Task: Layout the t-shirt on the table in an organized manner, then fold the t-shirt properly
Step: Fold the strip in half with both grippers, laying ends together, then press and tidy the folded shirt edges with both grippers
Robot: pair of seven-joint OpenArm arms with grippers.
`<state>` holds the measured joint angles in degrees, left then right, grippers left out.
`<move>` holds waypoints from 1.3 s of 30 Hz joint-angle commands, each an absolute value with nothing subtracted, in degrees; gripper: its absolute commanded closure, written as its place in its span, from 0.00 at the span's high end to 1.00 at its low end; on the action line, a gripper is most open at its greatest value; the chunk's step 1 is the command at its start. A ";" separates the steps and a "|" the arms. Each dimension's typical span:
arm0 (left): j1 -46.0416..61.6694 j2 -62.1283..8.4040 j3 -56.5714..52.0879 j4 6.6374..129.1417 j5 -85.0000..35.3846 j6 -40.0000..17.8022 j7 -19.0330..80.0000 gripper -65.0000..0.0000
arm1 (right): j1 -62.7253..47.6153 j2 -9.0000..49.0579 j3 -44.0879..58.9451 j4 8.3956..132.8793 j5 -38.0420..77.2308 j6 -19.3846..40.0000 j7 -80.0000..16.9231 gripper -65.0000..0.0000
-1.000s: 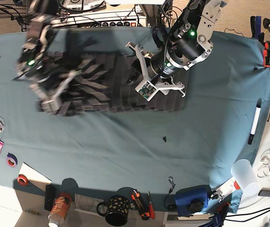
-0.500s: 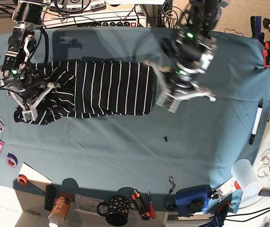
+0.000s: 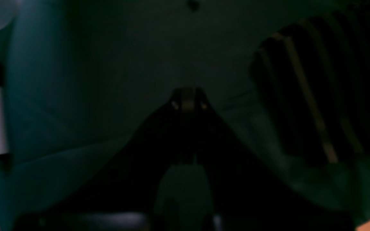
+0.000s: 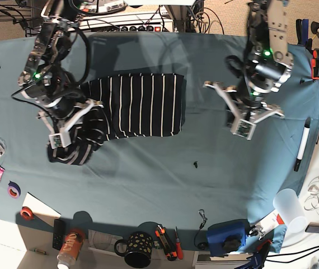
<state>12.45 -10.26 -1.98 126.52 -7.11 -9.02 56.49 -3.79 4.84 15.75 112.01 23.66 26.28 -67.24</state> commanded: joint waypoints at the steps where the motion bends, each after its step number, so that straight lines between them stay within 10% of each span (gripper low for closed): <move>1: 11.90 -10.85 -2.02 127.35 -7.33 -8.95 55.07 0.00 | -3.05 4.71 15.07 112.92 24.38 26.96 -65.89 0.00; 29: 11.92 -11.57 -2.07 127.35 -7.94 -8.86 55.05 0.00 | -3.29 4.27 -13.45 112.77 7.70 18.92 -61.23 0.00; 33: 11.90 -11.57 -2.02 127.35 -10.39 -8.88 54.98 0.00 | -4.95 4.25 -13.47 112.77 9.54 19.05 -59.35 0.30; 39: 11.90 -11.57 -2.02 127.35 -10.74 -8.88 54.85 0.00 | -5.15 4.27 -15.25 112.77 12.58 19.05 -59.92 0.31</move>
<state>12.45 -11.42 -1.96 126.52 -10.20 -9.02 56.49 -5.87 4.29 -15.18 111.87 11.90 19.00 -61.23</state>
